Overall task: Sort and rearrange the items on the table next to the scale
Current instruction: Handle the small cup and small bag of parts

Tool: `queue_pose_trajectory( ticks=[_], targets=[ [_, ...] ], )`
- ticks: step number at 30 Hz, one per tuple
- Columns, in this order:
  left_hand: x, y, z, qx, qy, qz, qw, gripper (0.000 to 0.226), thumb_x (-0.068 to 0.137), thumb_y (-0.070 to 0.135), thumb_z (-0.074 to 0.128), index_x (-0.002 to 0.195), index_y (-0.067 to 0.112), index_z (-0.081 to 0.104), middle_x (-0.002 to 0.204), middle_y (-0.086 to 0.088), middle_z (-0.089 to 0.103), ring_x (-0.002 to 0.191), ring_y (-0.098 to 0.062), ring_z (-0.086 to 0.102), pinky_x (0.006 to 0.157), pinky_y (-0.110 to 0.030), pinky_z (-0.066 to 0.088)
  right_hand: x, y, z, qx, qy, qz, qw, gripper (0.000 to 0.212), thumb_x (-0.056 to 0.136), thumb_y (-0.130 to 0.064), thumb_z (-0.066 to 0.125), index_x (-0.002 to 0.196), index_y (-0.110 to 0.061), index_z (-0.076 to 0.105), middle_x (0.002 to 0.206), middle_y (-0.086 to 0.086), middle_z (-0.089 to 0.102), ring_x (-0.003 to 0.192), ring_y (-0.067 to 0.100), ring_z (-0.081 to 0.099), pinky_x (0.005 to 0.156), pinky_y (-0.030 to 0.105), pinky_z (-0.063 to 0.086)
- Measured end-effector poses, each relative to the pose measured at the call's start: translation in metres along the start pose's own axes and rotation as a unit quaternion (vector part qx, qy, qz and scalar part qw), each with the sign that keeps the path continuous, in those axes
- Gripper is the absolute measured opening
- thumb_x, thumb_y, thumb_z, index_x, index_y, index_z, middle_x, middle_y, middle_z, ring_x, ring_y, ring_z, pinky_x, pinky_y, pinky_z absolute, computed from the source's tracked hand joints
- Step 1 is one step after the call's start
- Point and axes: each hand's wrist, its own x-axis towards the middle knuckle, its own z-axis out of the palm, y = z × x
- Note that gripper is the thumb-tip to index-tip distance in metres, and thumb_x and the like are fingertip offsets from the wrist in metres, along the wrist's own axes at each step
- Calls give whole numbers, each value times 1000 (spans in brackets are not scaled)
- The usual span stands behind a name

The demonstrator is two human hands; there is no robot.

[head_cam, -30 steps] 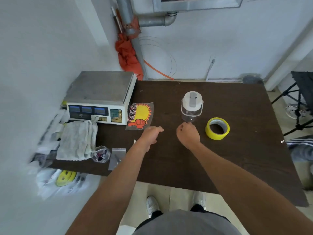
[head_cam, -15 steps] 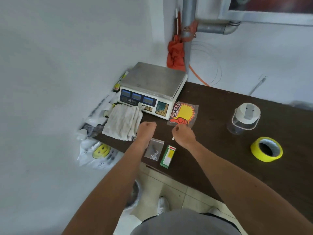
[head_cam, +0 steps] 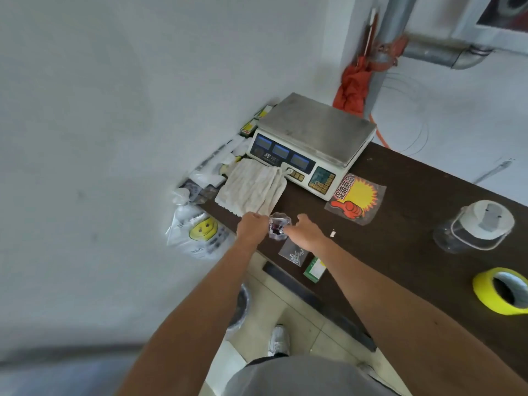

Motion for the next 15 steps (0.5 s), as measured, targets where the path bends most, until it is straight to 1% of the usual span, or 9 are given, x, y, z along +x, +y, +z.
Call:
queue_pose_trajectory(
  ticks=[1, 3, 5, 8, 10, 11, 13, 15],
  targets=[
    [0, -2, 2, 1, -23, 1, 1000, 14, 93, 21, 56, 91, 9, 63, 77, -3, 61, 76, -20, 55, 67, -29, 39, 0, -1, 2, 7, -12, 8, 1000, 72, 94, -30, 56, 154, -10, 21, 144, 16, 47, 124, 31, 50, 87, 34, 38],
    [2, -6, 7, 5, -58, 10, 998, 20, 91, 23, 59, 98, 5, 65, 76, -1, 58, 71, -16, 52, 63, -30, 39, 2, -3, 5, 24, -27, 20, 999, 72, 91, -28, 60, 152, -10, 25, 142, 15, 47, 115, 28, 50, 89, 37, 40],
    [3, -8, 10, 7, -78, 18, 997, 19, 91, 23, 59, 96, 6, 64, 81, -3, 60, 69, -14, 52, 65, -29, 40, 3, -3, 7, 41, -30, 23, 998, 72, 91, -31, 60, 151, -9, 26, 137, 14, 49, 113, 27, 51, 94, 42, 43],
    [4, -9, 13, -12, -78, 12, 997, 23, 90, 25, 58, 103, 6, 63, 83, -2, 60, 70, -12, 52, 67, -29, 42, 5, -3, 8, 82, -22, 19, 996, 79, 90, -41, 63, 152, -8, 25, 125, 11, 51, 117, 27, 52, 102, 45, 45],
    [4, -7, 14, -26, -74, 8, 997, 21, 88, 24, 59, 101, 8, 63, 83, -1, 60, 72, -13, 53, 69, -29, 43, 6, -3, 8, 115, -20, 19, 993, 83, 88, -44, 65, 152, -8, 26, 123, 10, 49, 115, 24, 50, 106, 47, 43],
    [4, -5, 15, -31, -71, 6, 997, 20, 87, 24, 59, 100, 9, 64, 82, 0, 61, 72, -13, 54, 67, -29, 43, 7, -3, 6, 124, -16, 21, 992, 85, 86, -46, 66, 152, -9, 27, 125, 10, 49, 116, 24, 50, 107, 47, 43],
    [5, 1, 16, -47, -68, 0, 997, 19, 84, 23, 59, 97, 10, 64, 81, -1, 62, 71, -14, 55, 65, -28, 42, 7, -2, 4, 141, -5, 18, 990, 87, 82, -48, 66, 151, -9, 30, 130, 10, 50, 117, 25, 51, 102, 43, 44],
    [3, 8, 18, -63, -74, 3, 995, 12, 81, 23, 61, 87, 12, 61, 76, -1, 59, 68, -14, 53, 63, -29, 41, 6, -1, -1, 161, 21, 12, 987, 81, 85, -43, 65, 150, -8, 31, 133, 11, 51, 120, 26, 52, 93, 38, 43]
  ],
)
